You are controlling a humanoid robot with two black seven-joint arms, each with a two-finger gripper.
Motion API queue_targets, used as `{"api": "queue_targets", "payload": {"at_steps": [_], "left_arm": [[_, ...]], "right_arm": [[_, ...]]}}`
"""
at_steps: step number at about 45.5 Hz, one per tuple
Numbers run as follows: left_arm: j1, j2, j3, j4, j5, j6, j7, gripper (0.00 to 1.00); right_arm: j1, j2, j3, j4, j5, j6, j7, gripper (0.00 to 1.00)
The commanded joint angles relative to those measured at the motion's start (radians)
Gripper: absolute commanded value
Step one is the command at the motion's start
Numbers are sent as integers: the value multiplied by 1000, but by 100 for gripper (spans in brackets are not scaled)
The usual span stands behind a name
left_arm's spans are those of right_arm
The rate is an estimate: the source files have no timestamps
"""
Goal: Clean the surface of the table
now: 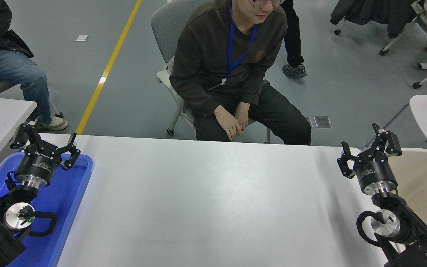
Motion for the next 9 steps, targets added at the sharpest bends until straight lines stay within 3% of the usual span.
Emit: {"api": "queue_targets", "payload": {"at_steps": [1,9], "left_arm": [[1,1,0,1,0,0,0,100],[1,1,0,1,0,0,0,100]], "right_arm": [[0,-4,-32,-2,3,3,4,100],[-3,-12,-21,-2,3,2,6,100]]}}
